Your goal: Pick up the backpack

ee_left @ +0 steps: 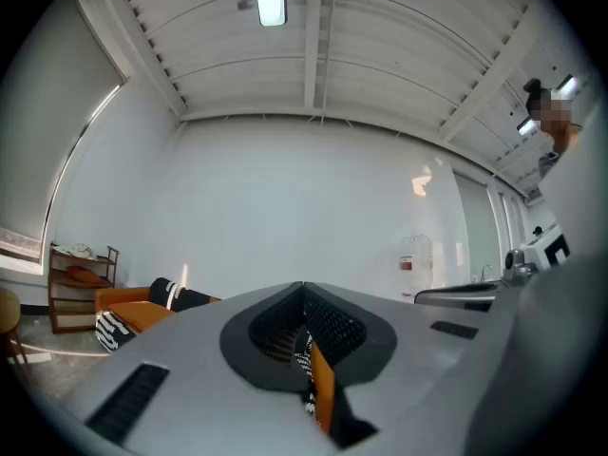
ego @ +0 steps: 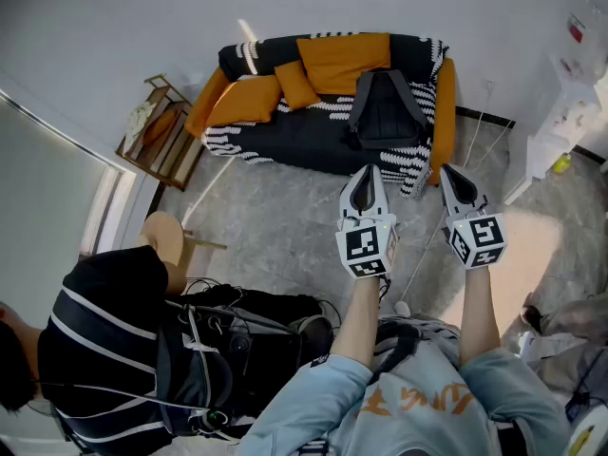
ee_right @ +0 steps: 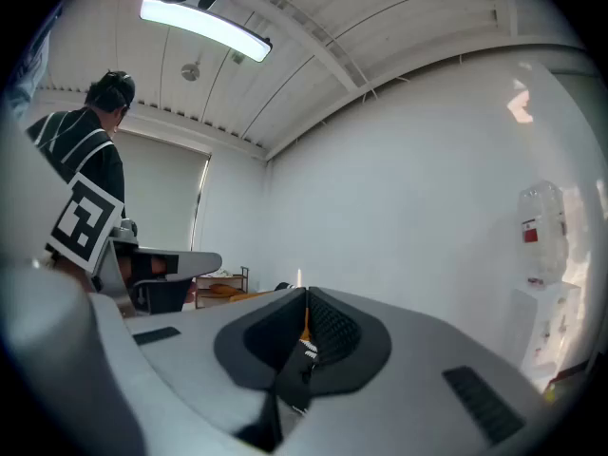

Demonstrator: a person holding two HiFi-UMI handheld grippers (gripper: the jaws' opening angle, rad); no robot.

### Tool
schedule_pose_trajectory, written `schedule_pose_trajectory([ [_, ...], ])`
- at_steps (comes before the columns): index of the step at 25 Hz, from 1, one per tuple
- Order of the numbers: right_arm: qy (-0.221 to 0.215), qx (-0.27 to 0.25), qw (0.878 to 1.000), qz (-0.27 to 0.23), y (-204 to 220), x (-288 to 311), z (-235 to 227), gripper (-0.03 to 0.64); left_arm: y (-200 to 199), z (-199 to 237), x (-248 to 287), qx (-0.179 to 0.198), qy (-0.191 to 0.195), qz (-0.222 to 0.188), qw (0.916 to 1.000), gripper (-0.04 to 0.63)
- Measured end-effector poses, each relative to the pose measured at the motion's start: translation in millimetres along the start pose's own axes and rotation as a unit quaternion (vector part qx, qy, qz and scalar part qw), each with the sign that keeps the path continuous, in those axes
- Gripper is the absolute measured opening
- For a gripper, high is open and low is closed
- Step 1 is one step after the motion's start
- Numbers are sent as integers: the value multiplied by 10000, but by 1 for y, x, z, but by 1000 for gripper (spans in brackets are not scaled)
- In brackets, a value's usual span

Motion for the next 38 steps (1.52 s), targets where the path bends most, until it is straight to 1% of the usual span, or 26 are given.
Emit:
schedule_pose_trajectory([
  [3,-14,11,10000,-32,-5,0,-4,29,-3,0,-1,-35,38,-91,9999,21],
  [10,-45,17,9999,-159,-15,8,-7,29,-8,4,6,-15,98,-122,9999,21],
  [19,-8,37,9998,-211,-25,28,-29,29,-15,15,26,3,-92,-145,9999,21],
  [23,10,56,9996,-266,-30,38,-38,29,-20,18,39,48,-74,-172,9998,21],
  [29,-15,-11,9995,-330,-33,54,-50,29,-23,28,63,34,-74,-230,9997,21],
  [34,257,-17,9988,-422,-38,73,-80,29,-26,40,100,43,48,-323,9995,21],
  [38,339,-13,9986,-408,-34,109,-99,29,-15,58,142,-50,85,-311,9995,21],
])
Point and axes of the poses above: the fingertips, and each gripper's own axes: x forward along the fingers, z to its left, y out of its underside, the point moved 4 cm from there along -x, backward along the fingers, and after that the axes turned 8 degrees about y, right-handed, at the moved point
